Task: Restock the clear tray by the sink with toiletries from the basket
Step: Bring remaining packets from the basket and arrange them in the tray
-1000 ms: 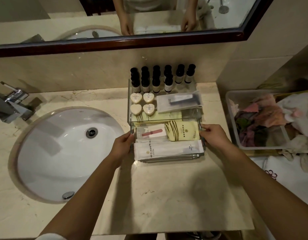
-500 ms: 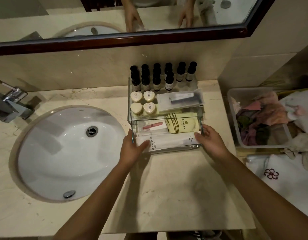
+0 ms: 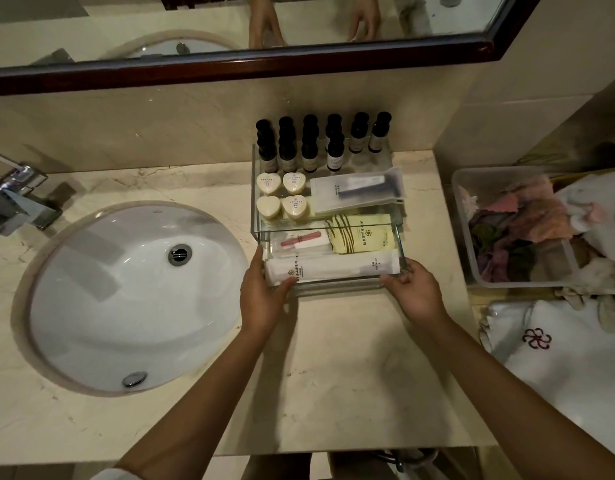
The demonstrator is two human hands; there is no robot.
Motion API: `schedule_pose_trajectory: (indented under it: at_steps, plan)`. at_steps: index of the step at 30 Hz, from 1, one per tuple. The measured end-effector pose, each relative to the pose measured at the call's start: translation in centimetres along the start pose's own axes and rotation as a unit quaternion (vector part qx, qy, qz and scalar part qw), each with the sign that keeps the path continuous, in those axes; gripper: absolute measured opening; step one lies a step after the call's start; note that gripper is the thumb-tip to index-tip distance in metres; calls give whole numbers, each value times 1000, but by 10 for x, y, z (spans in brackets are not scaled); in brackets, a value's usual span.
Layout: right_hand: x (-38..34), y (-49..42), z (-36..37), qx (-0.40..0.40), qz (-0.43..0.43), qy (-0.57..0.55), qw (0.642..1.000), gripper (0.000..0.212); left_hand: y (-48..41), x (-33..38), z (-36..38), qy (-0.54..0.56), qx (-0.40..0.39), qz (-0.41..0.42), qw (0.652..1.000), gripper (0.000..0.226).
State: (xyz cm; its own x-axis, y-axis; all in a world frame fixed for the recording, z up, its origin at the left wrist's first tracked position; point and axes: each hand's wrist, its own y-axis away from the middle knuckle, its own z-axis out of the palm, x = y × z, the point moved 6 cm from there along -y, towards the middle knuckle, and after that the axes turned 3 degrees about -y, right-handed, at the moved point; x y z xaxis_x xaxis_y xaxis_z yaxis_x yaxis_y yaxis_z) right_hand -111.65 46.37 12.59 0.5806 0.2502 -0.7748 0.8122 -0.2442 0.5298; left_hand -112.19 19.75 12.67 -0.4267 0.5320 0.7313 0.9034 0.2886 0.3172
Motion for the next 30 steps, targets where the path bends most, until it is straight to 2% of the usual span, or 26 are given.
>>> schedule_pose_trajectory:
  at_steps: [5, 8, 14, 18, 25, 30]
  plan:
    - [0, -2, 2, -10, -4, 3, 1000, 41, 1, 6, -8, -5, 16, 26, 1000, 41]
    - [1, -6, 2, -9, 2, 4, 1000, 42, -4, 7, -11, 12, 43, -2, 999, 35]
    - [-2, -17, 5, 12, 22, -8, 1000, 43, -20, 11, -11, 53, 82, -81, 992, 42]
    - [-2, -28, 7, 38, 42, -38, 998, 44, -28, 15, -9, 49, 88, -82, 991, 43]
    - [-3, -42, 11, 59, 72, -66, 994, 31, -30, 18, -8, 61, 100, -84, 990, 46]
    - [-13, -52, 14, 49, 78, -86, 992, 24, -29, 21, -2, 93, 84, -45, 991, 64]
